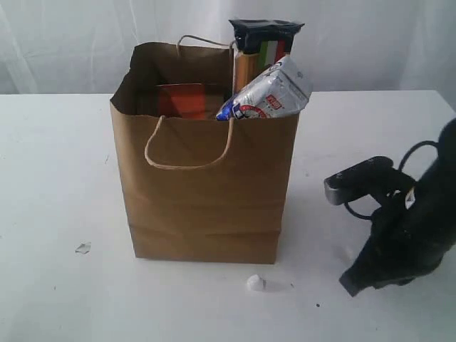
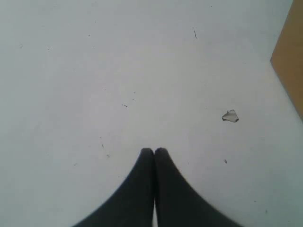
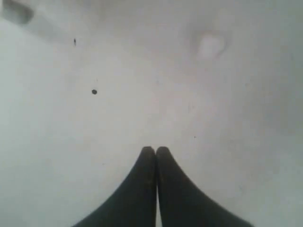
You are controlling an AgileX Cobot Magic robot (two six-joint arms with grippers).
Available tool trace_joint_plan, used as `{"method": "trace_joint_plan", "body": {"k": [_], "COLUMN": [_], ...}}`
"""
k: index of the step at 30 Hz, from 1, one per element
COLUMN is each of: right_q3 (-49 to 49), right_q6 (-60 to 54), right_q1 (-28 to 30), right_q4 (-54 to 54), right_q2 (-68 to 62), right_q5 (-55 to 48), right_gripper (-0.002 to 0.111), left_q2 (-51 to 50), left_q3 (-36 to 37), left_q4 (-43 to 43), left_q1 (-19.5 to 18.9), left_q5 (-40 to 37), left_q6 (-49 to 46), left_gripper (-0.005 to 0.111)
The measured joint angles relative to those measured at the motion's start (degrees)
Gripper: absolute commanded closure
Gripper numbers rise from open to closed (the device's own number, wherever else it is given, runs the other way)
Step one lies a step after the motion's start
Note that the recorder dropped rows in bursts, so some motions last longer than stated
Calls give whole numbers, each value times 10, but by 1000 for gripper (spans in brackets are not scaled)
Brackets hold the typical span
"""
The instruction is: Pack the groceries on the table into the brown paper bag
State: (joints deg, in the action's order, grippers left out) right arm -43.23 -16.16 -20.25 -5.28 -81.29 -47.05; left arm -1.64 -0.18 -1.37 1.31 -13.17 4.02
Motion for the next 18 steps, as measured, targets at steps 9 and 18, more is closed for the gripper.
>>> {"method": "trace_joint_plan", "body": {"k": [9, 18], "right_q3": [-70, -72], "right_q6": [-29, 84], "right_q1": [0, 0], "right_q4": [11, 68], "right_q2": [-104, -156], "right_q5": [40, 141], "right_gripper": [76, 74], "left_q2": [0, 0], "left_q3": [0, 0], "left_q4": [0, 0], "left_q1": [0, 0], "left_q5": [0, 0], "left_q6": [0, 0], "left_gripper": [107, 107]}}
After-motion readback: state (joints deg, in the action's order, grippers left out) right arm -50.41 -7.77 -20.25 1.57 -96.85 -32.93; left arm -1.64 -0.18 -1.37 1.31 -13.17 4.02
